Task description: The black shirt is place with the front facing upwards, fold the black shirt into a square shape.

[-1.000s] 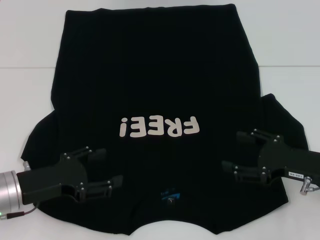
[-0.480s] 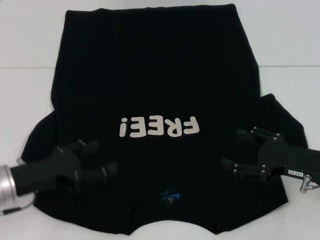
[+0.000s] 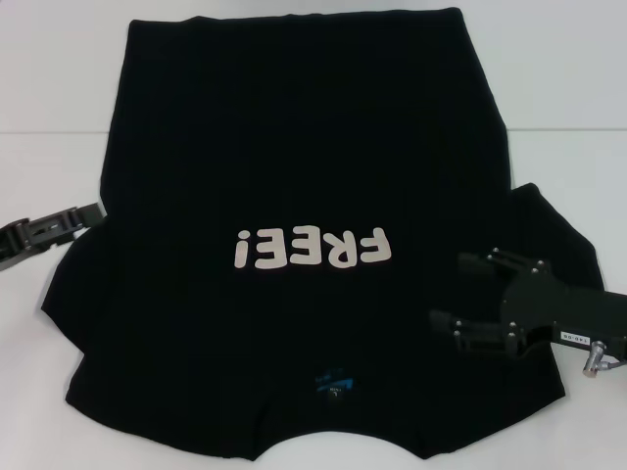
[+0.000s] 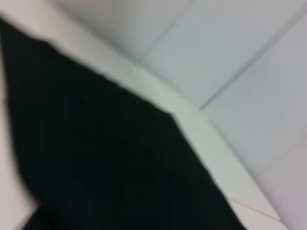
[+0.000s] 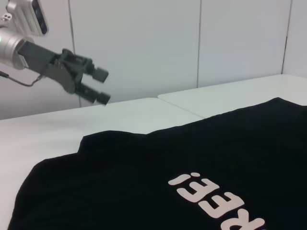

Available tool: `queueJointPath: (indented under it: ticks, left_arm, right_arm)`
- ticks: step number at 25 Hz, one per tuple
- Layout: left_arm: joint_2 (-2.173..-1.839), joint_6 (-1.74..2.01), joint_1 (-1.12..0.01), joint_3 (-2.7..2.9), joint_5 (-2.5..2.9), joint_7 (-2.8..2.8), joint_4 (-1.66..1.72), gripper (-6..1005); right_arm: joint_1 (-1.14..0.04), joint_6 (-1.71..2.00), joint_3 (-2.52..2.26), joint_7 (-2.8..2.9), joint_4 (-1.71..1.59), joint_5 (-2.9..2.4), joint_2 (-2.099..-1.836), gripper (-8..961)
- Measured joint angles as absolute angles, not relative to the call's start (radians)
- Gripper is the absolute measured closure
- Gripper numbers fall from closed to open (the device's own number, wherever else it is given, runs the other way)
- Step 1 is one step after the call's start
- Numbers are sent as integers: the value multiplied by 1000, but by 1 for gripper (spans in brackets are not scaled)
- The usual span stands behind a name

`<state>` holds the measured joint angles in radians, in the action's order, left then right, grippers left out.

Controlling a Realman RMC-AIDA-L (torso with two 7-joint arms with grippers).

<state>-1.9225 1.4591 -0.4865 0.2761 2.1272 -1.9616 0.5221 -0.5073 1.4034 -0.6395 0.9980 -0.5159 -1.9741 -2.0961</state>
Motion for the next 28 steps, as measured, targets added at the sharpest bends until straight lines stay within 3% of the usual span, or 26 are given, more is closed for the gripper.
queueJointPath:
  ticks: [6,28]
  left_arm:
    - [-1913,1376,-489,278,2258,-2124,561,124]
    - [-1946,1187,-504,393,2305,-2052,550,123]
  right_arm:
    - [-514,1401,-643,1007,-515,-1974,-2097,26]
    - [-526,1404,-642,1008,-515,-1974,-2095,26]
